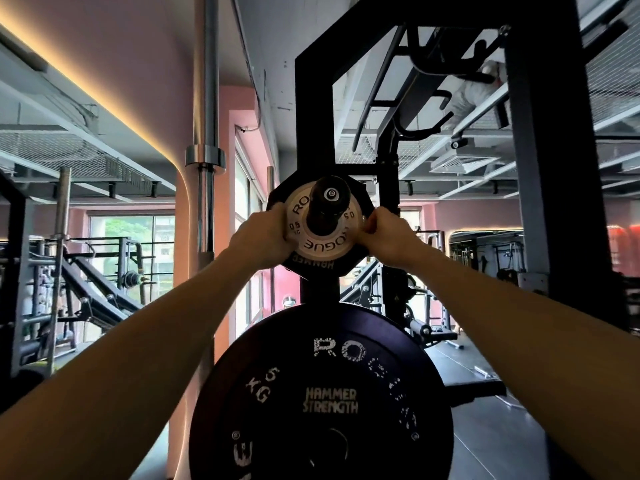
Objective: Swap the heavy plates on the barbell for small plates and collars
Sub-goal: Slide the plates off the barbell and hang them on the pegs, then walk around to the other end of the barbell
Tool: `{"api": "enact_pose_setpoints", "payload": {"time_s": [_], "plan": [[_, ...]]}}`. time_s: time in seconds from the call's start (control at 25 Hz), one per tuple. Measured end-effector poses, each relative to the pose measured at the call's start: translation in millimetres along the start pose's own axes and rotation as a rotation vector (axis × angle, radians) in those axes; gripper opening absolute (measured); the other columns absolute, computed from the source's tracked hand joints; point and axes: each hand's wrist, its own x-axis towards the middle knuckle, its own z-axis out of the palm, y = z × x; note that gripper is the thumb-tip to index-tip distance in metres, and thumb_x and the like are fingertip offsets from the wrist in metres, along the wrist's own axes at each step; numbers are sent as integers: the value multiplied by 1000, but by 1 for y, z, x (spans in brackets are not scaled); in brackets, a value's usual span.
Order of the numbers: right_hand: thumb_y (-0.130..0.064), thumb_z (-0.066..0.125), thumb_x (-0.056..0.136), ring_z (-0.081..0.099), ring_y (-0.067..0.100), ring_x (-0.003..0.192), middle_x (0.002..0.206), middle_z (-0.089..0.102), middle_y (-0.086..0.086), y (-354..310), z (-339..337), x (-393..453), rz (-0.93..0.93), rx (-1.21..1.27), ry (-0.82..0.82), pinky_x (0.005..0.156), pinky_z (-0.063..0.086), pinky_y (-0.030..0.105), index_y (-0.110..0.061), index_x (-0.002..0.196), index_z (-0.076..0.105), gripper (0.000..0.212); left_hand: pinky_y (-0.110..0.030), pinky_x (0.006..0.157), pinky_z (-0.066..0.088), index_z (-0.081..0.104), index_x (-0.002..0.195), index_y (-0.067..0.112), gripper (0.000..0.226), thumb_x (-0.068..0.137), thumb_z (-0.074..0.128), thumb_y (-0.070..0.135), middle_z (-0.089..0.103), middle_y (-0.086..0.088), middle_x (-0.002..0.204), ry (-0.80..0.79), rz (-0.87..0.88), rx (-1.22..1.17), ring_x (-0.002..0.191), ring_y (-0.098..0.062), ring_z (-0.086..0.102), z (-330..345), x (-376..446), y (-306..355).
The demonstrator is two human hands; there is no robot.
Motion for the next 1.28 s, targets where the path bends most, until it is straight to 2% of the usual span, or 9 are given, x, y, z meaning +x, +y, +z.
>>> {"api": "enact_pose_setpoints", "payload": {"time_s": [0.08,0.16,0.24,0.32,0.6,0.76,0.96,1.16,1.28], "plan": [[-41,65,88,55,23,87,90,58,3,3,-5,-15,-14,-54,-28,67,38,31,-10,98,52,35,-41,77,51,50,110,12,43,82,68,39,54,-12,104,-70,50,37,95,-33,59,6,-19,6],[-42,65,88,55,22,93,98,57,0,9,-14,-30,-27,-143,-81,76,41,32,-13,108,54,37,-40,81,50,49,103,18,43,78,69,47,49,-8,110,-121,44,9,94,-29,54,14,-34,17],[-44,64,88,55,21,104,114,58,1,19,-25,-45,-14,-219,-130,88,45,36,-17,119,53,42,-42,87,50,52,109,22,52,73,69,55,48,-5,120,-145,53,-35,100,-28,55,23,-42,30],[-45,63,88,56,23,111,128,56,4,30,-42,-65,37,-281,-161,94,46,38,-20,124,51,46,-42,91,48,52,114,26,59,70,69,62,49,-3,122,-185,89,-93,104,-26,54,34,-51,46],[-46,64,87,55,26,116,133,55,5,96,-90,-176,322,-393,-239,98,44,38,-20,128,50,51,-37,91,48,54,115,32,64,65,70,68,53,-1,115,-395,178,-320,102,-22,57,106,-105,129],[-42,65,87,57,26,114,128,58,9,154,-109,-288,501,-438,-290,97,44,33,-15,126,53,49,-33,89,47,56,113,29,64,64,70,70,55,-2,114,-597,271,-454,106,-23,57,174,-180,199],[-48,64,85,56,23,115,130,56,5,204,-137,-451,791,-421,-331,100,44,39,-21,124,54,48,-39,97,44,52,119,34,65,67,66,71,52,0,125,-890,355,-503,115,-22,52,232,-304,283],[-46,58,91,51,24,121,132,51,4,205,-176,-633,1091,-354,-359,101,43,43,-21,129,50,46,-38,97,46,52,121,34,70,64,64,73,53,5,127,-1200,463,-501,114,-18,55,254,-442,363],[-44,57,92,52,23,122,135,50,3,195,-195,-735,1253,-313,-354,102,44,45,-23,130,50,44,-35,94,47,51,126,30,67,71,66,67,53,4,129,-1370,515,-504,112,-16,57,257,-530,406]]}}
